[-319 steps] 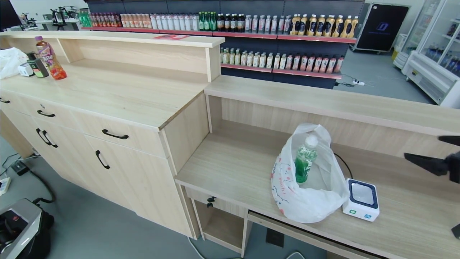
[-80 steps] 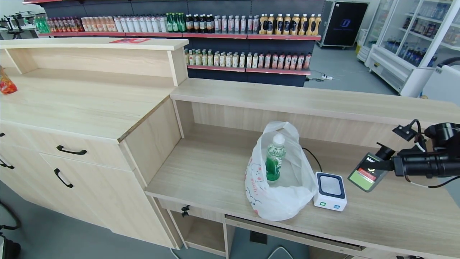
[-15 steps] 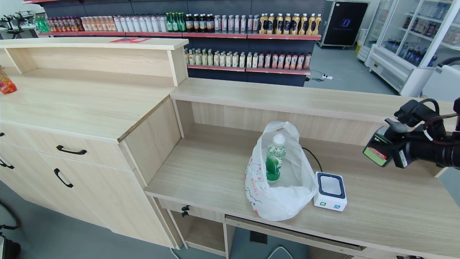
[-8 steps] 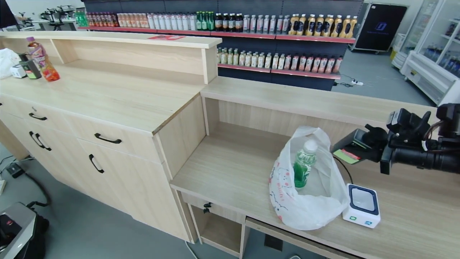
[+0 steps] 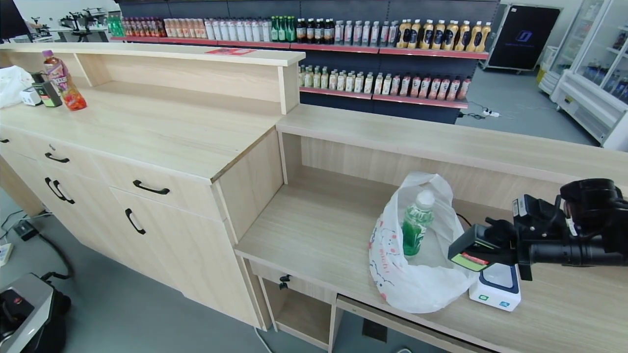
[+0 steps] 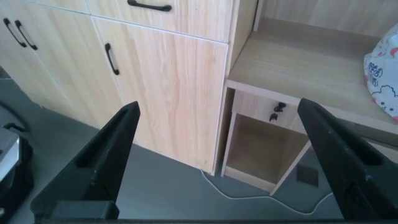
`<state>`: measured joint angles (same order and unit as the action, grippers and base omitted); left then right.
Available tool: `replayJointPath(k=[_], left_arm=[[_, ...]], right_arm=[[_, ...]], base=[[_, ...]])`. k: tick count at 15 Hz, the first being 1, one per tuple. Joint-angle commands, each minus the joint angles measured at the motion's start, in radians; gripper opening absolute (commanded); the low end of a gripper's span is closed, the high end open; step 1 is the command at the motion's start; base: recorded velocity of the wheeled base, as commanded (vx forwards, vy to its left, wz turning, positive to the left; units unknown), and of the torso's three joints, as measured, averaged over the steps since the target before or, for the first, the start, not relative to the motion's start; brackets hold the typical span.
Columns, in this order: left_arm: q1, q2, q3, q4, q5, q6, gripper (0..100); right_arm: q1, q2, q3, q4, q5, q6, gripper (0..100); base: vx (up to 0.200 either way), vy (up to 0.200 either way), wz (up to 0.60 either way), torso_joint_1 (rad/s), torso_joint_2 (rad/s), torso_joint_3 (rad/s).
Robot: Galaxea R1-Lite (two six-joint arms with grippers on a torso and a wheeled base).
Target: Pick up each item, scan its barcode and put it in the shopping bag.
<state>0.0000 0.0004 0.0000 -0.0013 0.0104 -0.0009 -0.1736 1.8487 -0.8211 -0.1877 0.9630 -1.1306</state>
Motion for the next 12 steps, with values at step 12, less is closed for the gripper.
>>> replayJointPath(k=[12], left_arm=[[0.000,0.000,0.000,0.000,0.000,0.001,100]], right_arm=[[0.040,0.362,-0.225,-0.006,0.086,-0.063,0]], base=[[0.000,0.000,0.00,0.000,0.00,0.000]])
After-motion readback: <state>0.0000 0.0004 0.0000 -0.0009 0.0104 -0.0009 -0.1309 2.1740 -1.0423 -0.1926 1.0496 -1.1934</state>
